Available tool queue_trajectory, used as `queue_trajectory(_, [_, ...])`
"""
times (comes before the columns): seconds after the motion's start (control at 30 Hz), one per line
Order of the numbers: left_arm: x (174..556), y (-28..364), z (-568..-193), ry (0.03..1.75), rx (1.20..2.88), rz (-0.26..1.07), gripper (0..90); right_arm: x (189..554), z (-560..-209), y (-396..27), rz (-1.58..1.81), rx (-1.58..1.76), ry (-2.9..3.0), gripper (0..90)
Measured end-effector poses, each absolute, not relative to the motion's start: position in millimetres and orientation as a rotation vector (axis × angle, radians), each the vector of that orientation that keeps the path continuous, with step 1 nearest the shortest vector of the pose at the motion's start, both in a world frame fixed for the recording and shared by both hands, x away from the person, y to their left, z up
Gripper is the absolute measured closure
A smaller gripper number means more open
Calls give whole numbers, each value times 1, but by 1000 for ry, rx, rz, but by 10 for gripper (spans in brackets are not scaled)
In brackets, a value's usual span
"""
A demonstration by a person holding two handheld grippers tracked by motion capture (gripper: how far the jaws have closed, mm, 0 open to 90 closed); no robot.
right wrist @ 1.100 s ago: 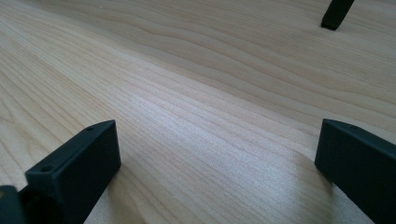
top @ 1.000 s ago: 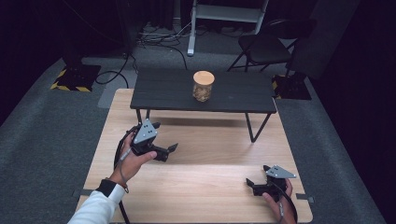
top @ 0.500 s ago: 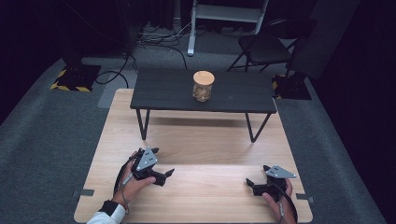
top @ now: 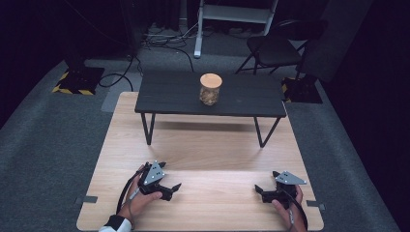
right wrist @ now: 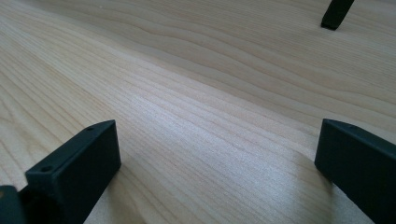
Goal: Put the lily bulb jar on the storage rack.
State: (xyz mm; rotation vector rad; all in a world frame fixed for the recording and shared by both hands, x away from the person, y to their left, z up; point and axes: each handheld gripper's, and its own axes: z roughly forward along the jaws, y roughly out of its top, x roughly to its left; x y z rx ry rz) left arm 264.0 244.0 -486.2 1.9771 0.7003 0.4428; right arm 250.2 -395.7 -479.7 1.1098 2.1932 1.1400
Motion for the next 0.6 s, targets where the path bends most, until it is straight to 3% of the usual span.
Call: queue_trajectory(0.6, [270,238,-487,714,2062,392,5,249,-480,-395,1138,1114,2189,0])
